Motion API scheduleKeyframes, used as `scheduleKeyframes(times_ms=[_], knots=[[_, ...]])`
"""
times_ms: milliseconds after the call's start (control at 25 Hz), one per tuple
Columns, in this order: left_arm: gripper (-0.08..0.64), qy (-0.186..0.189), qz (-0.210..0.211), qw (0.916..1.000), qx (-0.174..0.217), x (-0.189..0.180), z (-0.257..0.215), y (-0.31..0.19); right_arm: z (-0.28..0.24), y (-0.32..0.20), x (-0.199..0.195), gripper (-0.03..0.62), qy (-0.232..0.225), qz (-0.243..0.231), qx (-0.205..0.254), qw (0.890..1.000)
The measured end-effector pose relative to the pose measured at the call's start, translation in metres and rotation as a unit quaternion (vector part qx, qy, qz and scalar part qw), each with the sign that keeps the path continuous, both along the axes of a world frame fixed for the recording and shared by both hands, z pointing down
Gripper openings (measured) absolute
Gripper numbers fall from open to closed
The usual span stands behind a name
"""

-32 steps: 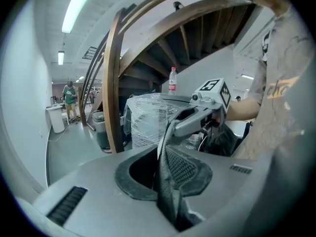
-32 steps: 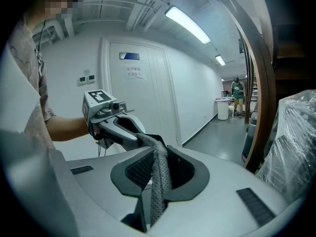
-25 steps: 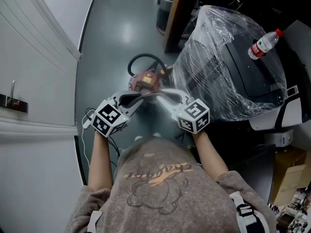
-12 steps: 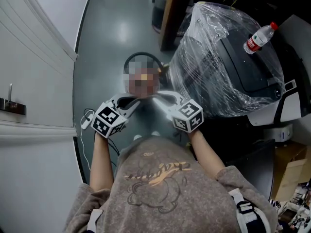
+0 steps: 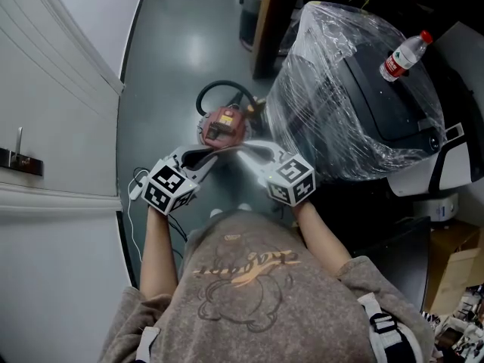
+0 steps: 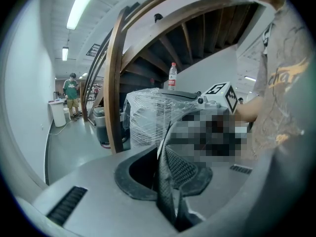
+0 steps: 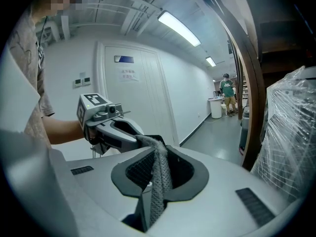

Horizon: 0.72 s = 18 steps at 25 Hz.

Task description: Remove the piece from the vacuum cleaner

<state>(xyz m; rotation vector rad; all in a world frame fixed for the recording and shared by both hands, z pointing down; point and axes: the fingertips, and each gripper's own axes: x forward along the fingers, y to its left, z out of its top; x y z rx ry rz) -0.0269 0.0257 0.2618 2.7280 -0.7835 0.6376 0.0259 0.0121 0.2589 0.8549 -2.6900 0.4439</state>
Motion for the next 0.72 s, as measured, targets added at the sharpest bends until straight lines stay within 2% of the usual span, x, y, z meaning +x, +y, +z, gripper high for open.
scheduleKeyframes(times_ms=[720], knots=[[0.048, -0.011, 0.005, 0.9999, 0.005, 0.0068, -0.0029, 0.0081, -0.0023, 0.0084, 0.0064, 0.044, -0.012, -0.001, -0.004, 1.0]])
